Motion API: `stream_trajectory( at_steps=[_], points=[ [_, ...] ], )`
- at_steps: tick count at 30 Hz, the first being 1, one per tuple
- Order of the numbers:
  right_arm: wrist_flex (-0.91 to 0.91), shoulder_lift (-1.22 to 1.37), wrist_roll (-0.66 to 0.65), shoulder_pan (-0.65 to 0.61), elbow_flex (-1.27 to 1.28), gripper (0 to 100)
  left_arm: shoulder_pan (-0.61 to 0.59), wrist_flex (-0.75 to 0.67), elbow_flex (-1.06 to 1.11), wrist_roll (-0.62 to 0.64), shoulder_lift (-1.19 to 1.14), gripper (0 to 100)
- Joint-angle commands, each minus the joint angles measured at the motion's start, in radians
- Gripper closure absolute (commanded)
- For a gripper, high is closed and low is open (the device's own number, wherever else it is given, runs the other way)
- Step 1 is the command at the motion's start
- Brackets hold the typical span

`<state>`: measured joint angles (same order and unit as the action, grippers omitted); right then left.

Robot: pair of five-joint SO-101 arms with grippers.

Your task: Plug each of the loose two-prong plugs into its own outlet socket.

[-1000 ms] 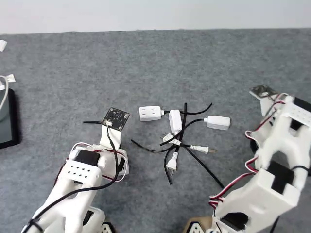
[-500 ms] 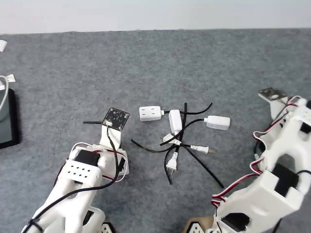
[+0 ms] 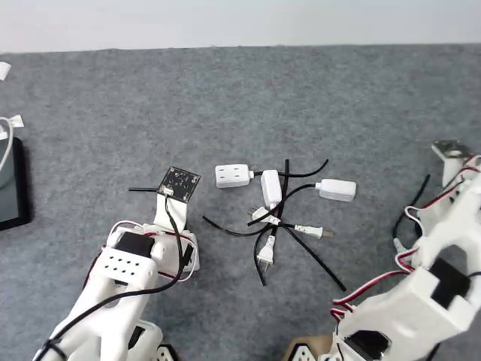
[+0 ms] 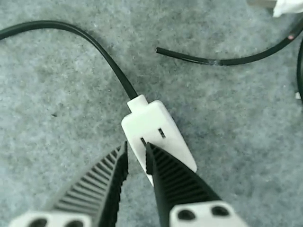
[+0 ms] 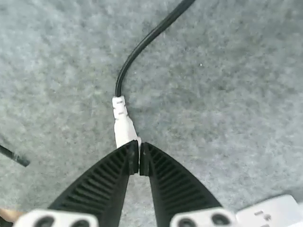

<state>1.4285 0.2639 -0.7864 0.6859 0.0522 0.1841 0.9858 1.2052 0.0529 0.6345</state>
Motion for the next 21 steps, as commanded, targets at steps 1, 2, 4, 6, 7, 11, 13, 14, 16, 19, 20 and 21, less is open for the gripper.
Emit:
stream_trajectory(
  at_steps=[1,2,4,6,7,11,13,14,16,19,20,21],
  points=[
    [-0.015,0.033,0.009,0.005,-0.002,98.9,-0.011,0.0,0.041,-0.012,-0.015,96],
    [-0.015,0.051,0.009,0.005,-0.002,98.9,-0.011,0.0,0.041,-0.012,-0.015,96],
    [-0.028,0.082,0.009,0.005,0.0,98.9,-0.011,0.0,0.041,-0.012,-0.015,96],
    [-0.05,0.11,0.018,0.004,0.002,98.9,-0.011,0.0,0.041,-0.012,-0.015,96],
    [-0.056,0.124,0.032,0.004,0.002,98.9,-0.011,0.0,0.041,-0.012,-0.015,96],
    [-0.056,0.176,0.044,-0.033,0.003,98.9,-0.011,0.0,0.041,-0.012,-0.015,96],
    [-0.056,0.188,0.048,-0.05,0.003,98.9,-0.011,0.0,0.041,-0.012,-0.015,96],
    [-0.058,0.189,0.06,-0.056,0.002,98.9,-0.011,0.0,0.041,-0.012,-0.015,96],
    [-0.062,0.182,0.095,-0.062,-0.003,98.9,-0.011,0.0,0.041,-0.012,-0.015,96],
    [-0.059,0.153,0.109,-0.076,0.0,98.9,-0.011,0.0,0.041,-0.012,-0.015,96],
    [-0.054,0.143,0.109,-0.082,0.002,98.9,-0.011,0.0,0.041,-0.012,-0.015,96],
    [-0.053,0.133,0.11,-0.088,0.003,98.9,-0.011,0.0,0.041,-0.012,-0.015,96]
  ],
)
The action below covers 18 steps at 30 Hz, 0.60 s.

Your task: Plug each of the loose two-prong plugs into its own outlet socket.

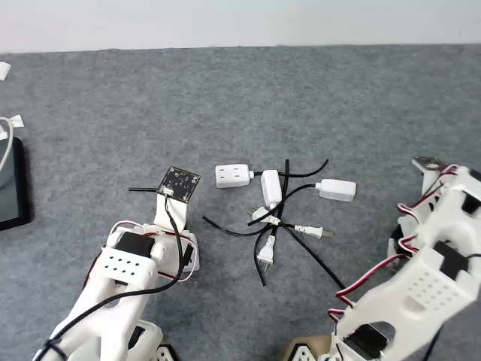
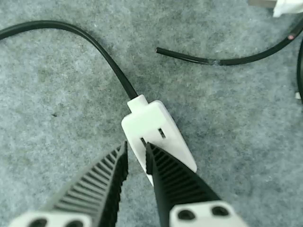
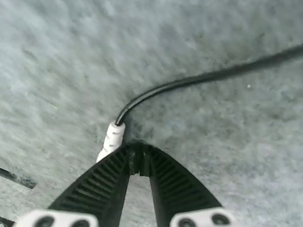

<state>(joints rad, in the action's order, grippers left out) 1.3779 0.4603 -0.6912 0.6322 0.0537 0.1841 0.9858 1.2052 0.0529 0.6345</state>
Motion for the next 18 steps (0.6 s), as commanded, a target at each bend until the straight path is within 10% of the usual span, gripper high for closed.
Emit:
stream_trajectory(
  at_steps=[1,18],
  points=[
    [0.002,-0.073,0.023,-0.039,0.002,98.9,-0.011,0.0,0.041,-0.012,-0.015,96],
    [0.018,-0.11,0.127,-0.182,0.049,98.9,-0.011,0.0,0.041,-0.012,-0.015,96]
  ],
)
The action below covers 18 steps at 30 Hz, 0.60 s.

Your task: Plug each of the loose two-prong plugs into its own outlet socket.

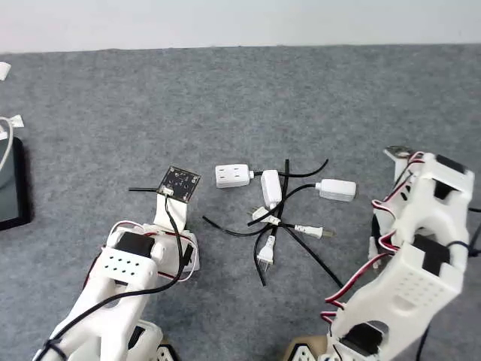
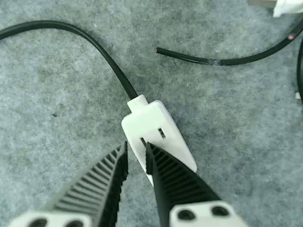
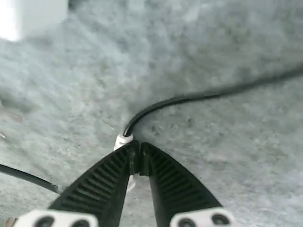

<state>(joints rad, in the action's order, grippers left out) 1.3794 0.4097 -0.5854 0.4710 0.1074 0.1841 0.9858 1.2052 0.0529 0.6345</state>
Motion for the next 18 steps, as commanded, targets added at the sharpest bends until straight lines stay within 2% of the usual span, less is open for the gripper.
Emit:
stream_trajectory(
  at_steps=[1,8,18],
  points=[
    [0.016,-0.067,0.026,-0.021,-0.005,98.9,-0.011,0.0,0.041,-0.012,-0.015,96],
    [0.007,-0.199,0.029,-0.059,0.121,98.9,-0.011,0.0,0.041,-0.012,-0.015,96],
    [-0.033,-0.619,0.083,-0.038,0.431,98.9,-0.011,0.0,0.041,-0.012,-0.015,96]
  ],
)
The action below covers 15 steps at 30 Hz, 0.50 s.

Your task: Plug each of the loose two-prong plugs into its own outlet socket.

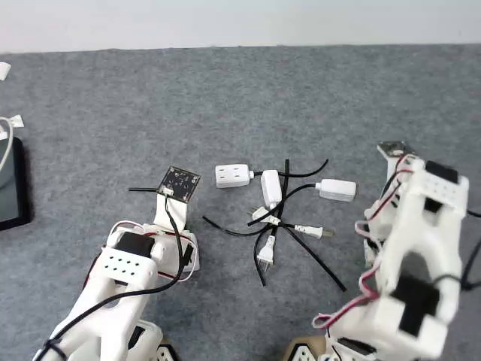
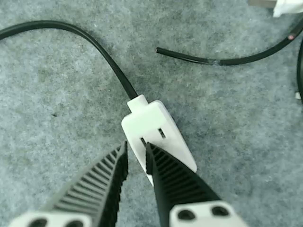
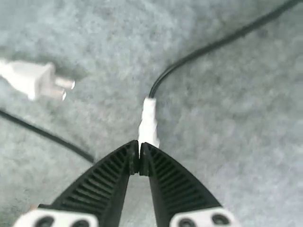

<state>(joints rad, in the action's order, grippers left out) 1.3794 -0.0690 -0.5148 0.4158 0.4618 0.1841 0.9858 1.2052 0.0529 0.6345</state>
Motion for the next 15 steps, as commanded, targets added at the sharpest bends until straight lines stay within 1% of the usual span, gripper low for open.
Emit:
stream_trajectory(
  at_steps=[1,5,8,10,15],
  points=[
    [-0.064,-0.177,0.014,0.042,0.115,98.9,-0.011,0.0,0.041,-0.012,-0.015,96],
    [-0.166,-0.26,0.003,0.15,0.232,98.9,-0.011,0.0,0.041,-0.012,-0.015,96],
    [-0.243,-0.24,-0.014,0.185,0.296,98.8,-0.011,0.0,0.041,-0.012,-0.015,96],
    [-0.291,-0.205,-0.02,0.188,0.318,98.8,-0.011,0.0,0.041,-0.012,-0.015,96],
    [-0.337,-0.122,-0.015,0.166,0.301,98.8,-0.011,0.0,0.041,-0.012,-0.015,96]
  ],
)
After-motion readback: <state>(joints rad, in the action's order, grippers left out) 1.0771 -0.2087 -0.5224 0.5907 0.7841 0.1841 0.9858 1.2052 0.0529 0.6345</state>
